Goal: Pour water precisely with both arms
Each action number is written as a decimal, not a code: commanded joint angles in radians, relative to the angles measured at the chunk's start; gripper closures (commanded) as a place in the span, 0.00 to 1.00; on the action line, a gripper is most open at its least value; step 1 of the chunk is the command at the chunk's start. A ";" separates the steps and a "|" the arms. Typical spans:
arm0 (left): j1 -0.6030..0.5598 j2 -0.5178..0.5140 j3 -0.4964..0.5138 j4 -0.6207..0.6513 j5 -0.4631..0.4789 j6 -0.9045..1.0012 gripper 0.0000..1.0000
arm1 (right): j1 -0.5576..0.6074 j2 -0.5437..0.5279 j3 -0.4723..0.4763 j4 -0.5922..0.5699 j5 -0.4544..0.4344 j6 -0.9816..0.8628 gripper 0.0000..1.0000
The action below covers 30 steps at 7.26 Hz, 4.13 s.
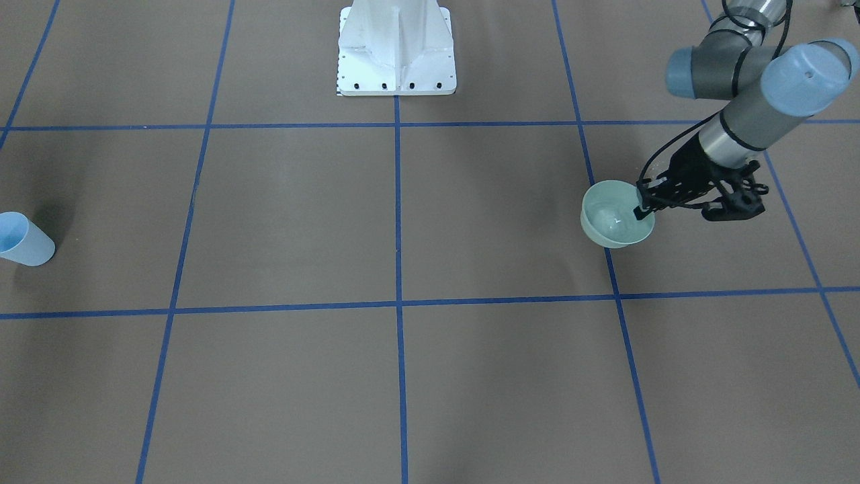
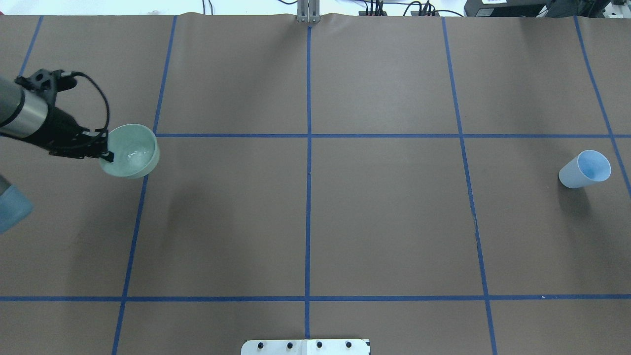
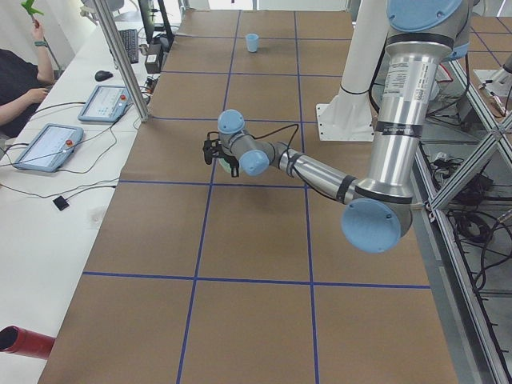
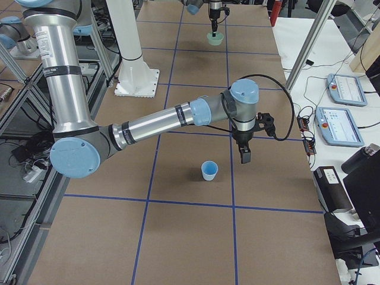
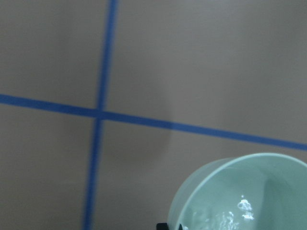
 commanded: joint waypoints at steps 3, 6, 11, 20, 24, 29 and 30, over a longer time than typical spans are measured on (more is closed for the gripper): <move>0.101 0.208 -0.061 -0.191 0.089 -0.113 1.00 | 0.000 -0.046 0.029 0.005 0.005 0.000 0.00; 0.174 0.266 -0.073 -0.191 0.080 -0.121 1.00 | 0.000 -0.045 0.031 0.005 0.001 -0.001 0.00; 0.185 0.330 -0.095 -0.191 0.080 -0.116 0.98 | 0.000 -0.045 0.043 0.005 0.005 -0.001 0.00; -0.089 0.316 -0.375 0.291 0.053 0.329 0.00 | -0.001 -0.069 0.039 0.006 0.007 -0.001 0.00; -0.542 0.191 -0.120 0.557 -0.054 0.950 0.00 | 0.002 -0.087 0.022 0.003 0.010 0.002 0.00; -0.581 0.175 0.047 0.480 -0.084 0.865 0.00 | 0.061 -0.160 -0.004 -0.008 0.117 0.000 0.00; -0.581 0.172 0.072 0.473 -0.085 0.870 0.00 | 0.061 -0.160 -0.027 -0.003 0.116 0.000 0.00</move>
